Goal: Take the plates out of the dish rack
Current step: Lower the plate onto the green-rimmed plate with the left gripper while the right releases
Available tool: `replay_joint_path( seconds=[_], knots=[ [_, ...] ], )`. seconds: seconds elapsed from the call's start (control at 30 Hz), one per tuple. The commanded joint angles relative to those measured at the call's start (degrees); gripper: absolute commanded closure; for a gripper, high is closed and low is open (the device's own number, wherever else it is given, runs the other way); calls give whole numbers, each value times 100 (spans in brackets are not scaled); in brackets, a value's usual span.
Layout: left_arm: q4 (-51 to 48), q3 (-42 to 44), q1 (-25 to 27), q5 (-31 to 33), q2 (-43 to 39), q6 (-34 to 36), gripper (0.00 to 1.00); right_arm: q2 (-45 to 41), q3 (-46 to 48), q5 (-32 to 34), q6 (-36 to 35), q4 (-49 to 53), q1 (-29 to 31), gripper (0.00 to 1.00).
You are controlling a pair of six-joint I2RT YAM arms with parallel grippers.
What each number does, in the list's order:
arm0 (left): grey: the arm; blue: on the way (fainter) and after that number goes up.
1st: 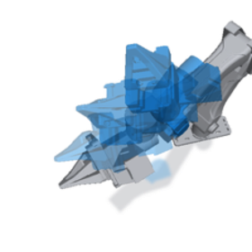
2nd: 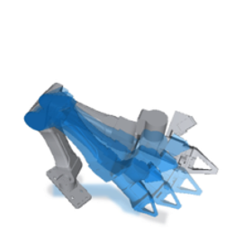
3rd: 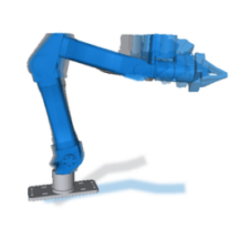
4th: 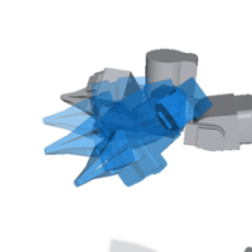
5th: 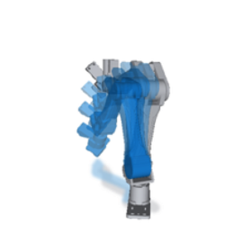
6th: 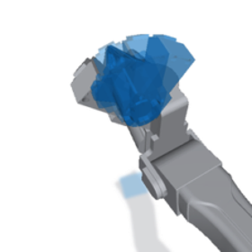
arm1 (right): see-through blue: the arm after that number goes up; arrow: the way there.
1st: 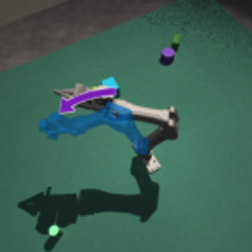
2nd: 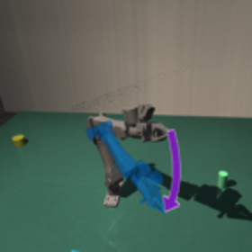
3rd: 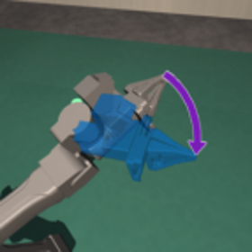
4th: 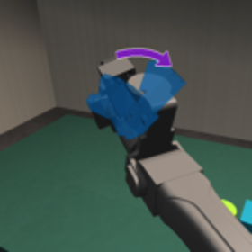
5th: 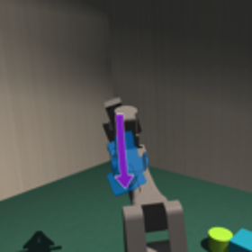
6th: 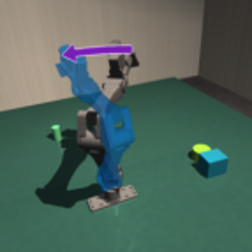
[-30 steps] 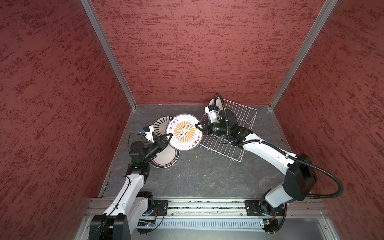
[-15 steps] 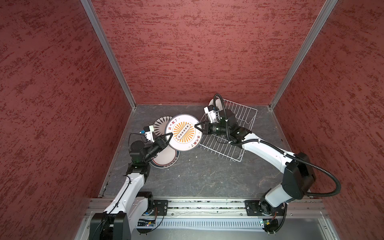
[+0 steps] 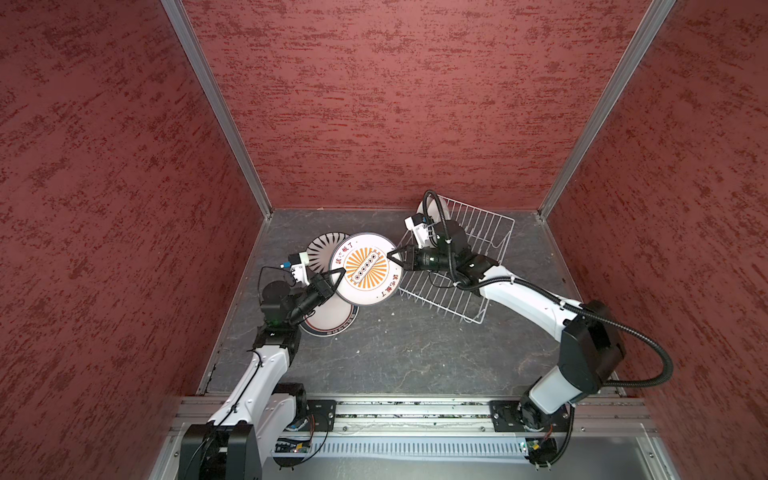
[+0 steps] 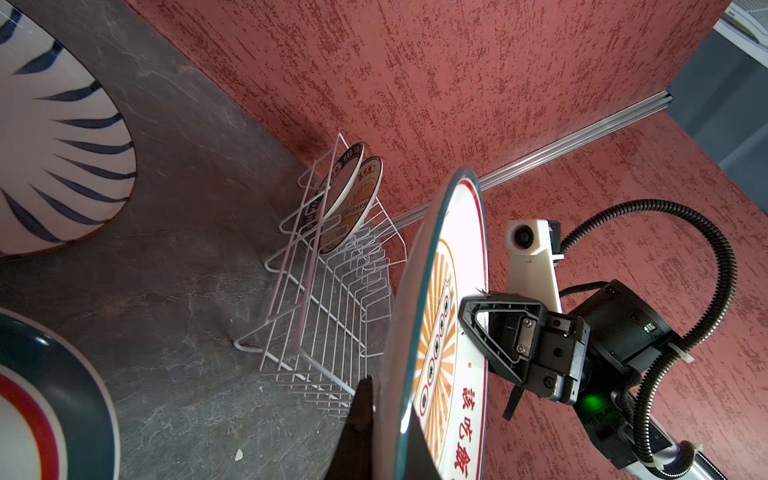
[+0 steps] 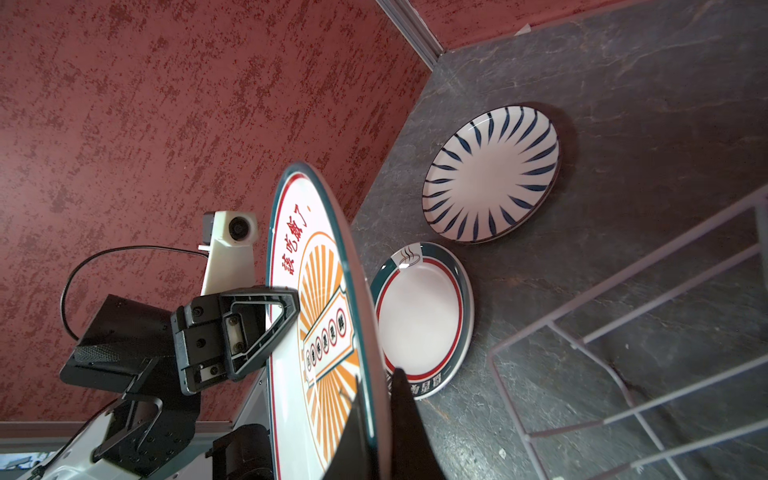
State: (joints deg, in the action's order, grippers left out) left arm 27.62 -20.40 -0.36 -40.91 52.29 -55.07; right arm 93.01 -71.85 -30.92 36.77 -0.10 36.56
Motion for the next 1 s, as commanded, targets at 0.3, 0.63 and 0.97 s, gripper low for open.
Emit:
replay_joint_path(
  seconds=[0.3,0.63,0.97],
  knots=[
    [-348,46,-200,-38,-262,16,100,-41,-413,-366,130,-334,-200,29],
    [-1067,274,-960,-75,-742,-78,100,-250,-330,65,-18,-182,-342,22],
    [-2043,567,-1433,337,-1297,-92,100,-332,-249,283,-105,-104,-360,21]
  ],
)
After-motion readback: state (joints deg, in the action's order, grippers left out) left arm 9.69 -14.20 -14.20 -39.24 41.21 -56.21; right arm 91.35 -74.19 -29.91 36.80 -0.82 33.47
